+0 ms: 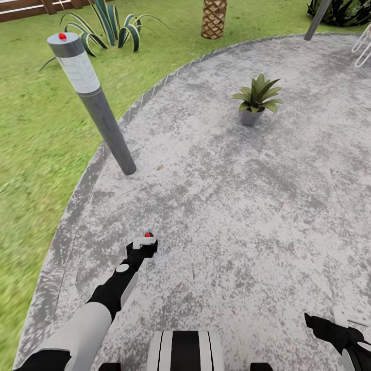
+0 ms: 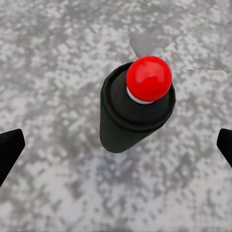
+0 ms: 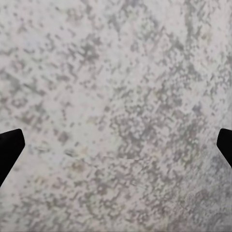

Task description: Pick up the pesticide atomizer in the garden and spray insectifuge to fully cover both potted plants in the garden.

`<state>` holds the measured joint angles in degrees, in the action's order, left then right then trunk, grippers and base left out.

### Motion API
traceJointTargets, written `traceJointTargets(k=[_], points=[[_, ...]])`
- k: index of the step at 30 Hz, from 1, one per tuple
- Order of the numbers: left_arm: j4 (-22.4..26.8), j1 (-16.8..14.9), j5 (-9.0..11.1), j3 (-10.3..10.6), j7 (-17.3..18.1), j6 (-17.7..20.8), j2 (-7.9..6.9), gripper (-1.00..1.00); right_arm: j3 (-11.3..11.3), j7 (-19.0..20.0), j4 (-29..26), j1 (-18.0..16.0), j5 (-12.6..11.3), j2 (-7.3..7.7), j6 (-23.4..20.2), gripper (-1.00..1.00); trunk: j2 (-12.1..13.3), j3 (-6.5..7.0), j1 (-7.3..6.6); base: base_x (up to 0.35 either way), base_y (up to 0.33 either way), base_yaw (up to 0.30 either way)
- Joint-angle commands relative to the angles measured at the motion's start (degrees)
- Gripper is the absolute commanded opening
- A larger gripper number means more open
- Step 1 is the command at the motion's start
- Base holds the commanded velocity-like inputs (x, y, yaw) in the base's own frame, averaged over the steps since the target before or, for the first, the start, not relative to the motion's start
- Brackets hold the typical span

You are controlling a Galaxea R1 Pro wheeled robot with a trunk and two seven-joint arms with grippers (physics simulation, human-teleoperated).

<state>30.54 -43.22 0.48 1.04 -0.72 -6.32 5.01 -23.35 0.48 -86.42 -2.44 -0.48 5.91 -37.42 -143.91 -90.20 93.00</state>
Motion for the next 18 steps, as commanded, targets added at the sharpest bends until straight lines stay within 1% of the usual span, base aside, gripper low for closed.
traceJointTargets(k=[1, 5, 10, 18], points=[[0.0, 0.0, 0.1, 0.1, -0.1, -0.2, -0.02, 1.0, 0.0, 0.0, -0.1, 0.0, 0.0, -0.01, -0.3, 1.0, 0.0, -0.04, -0.01, 0.0, 0.0, 0.0], [-0.1, 0.0, 0.0, 0.2, -0.1, -0.3, 0.0, 1.0, 0.0, 0.0, -0.1, 0.0, 0.0, -0.02, -0.3, 1.0, 0.0, -0.05, -0.01, 0.014, -0.006, 0.0], [-0.1, 0.0, 0.0, 0.2, -0.1, -0.3, -0.03, 1.0, 0.0, 0.0, -0.1, 0.0, 0.0, -0.02, -0.3, 1.0, 0.0, -0.05, -0.01, 0.085, -0.069, 0.0], [-0.1, 0.0, 0.0, 0.2, -0.1, -0.2, -0.01, 1.0, 0.0, 0.0, -0.1, 0.0, 0.0, 0.05, -0.3, 1.0, 0.0, -0.07, -0.01, 0.009, -0.008, 0.0]])
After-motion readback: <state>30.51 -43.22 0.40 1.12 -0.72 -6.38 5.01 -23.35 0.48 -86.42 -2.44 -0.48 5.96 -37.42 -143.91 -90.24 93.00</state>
